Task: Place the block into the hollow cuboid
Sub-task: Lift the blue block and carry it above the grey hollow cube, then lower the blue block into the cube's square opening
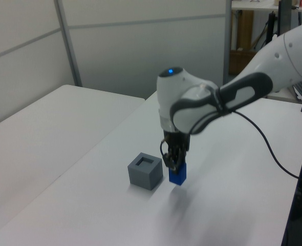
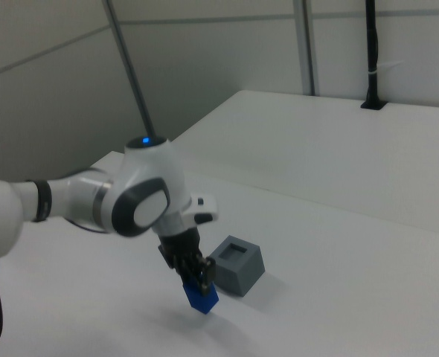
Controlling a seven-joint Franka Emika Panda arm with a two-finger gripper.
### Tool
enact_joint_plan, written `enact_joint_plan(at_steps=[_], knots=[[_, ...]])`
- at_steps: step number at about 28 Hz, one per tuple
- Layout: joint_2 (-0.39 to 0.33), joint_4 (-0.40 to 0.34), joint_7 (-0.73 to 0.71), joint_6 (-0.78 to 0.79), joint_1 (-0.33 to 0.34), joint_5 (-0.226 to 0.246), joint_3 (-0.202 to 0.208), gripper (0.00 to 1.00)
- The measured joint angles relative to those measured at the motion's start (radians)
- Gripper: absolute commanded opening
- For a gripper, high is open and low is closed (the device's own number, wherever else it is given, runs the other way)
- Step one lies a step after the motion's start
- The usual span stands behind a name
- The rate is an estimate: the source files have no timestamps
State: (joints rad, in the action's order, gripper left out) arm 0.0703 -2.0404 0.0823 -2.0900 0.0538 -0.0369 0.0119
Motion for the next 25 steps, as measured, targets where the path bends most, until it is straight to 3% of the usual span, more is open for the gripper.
enact_joint_plan(at_steps=[5, 12, 21, 25], knots=[[-0.005, 0.143, -0.034, 0.155, -0.01, 0.0, 0.002, 0.3], [0.025, 0.299, -0.04, 0.239, -0.014, 0.0, 0.002, 0.3], [0.203, 0.491, -0.04, 0.239, -0.011, 0.0, 0.002, 0.31], [0.267, 0.533, -0.04, 0.239, -0.004, 0.0, 0.001, 0.31]])
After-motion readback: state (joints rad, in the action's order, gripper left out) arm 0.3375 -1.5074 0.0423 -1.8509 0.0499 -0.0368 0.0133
